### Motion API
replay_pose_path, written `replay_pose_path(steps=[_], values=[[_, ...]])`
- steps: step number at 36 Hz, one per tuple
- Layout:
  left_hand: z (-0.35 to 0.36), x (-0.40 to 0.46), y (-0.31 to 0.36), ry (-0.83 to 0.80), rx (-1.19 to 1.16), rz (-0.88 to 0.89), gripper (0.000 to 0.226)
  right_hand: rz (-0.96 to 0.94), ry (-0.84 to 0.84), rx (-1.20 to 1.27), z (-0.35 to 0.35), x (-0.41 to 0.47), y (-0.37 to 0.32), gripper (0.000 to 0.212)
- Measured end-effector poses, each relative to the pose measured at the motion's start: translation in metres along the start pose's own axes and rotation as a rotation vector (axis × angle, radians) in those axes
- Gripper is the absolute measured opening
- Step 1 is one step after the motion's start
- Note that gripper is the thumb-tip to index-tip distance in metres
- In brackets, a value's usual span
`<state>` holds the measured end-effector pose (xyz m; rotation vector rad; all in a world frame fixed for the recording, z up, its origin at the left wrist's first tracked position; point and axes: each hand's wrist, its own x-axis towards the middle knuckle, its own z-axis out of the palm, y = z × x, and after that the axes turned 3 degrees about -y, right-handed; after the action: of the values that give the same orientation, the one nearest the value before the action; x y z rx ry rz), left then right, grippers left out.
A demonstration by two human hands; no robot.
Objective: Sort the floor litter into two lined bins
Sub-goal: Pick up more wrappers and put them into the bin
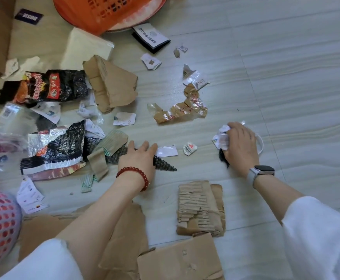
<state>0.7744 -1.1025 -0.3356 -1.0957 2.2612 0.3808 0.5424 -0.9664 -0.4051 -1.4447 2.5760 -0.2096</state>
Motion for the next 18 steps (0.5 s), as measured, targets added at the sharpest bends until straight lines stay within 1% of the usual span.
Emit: replay_pose_path(steps=[2, 4, 8, 10, 12, 14, 16, 18], values=[[0.003, -0.002, 0.002, 0.047, 0.024, -0.017, 0.051, -0.021, 0.058, 0.024, -0.002, -0.001, -0.007, 0.03], [0.011, -0.007, 0.004, 0.127, 0.026, -0.046, 0.047, -0.025, 0.068, 0.018, -0.006, -0.003, -0.015, 0.031], [0.024, -0.017, 0.002, 0.246, -0.02, -0.055, 0.038, 0.031, -0.042, 0.088, -0.018, -0.006, -0.026, 0.041], [0.026, -0.019, 0.0, 0.266, -0.033, -0.031, 0.03, 0.003, -0.064, 0.145, -0.028, -0.008, -0.035, 0.053], [0.026, -0.022, -0.002, 0.281, -0.022, 0.0, 0.031, -0.027, -0.172, 0.201, -0.037, -0.01, -0.051, 0.066], [0.026, -0.024, -0.003, 0.285, 0.01, 0.026, 0.036, -0.121, -0.303, 0.184, -0.044, -0.011, -0.068, 0.069], [0.026, -0.025, -0.004, 0.295, -0.005, 0.04, 0.036, -0.282, -0.374, 0.121, -0.043, -0.012, -0.083, 0.065], [0.028, -0.026, -0.006, 0.34, -0.055, 0.043, 0.033, -0.359, -0.434, 0.069, -0.037, -0.012, -0.09, 0.064]])
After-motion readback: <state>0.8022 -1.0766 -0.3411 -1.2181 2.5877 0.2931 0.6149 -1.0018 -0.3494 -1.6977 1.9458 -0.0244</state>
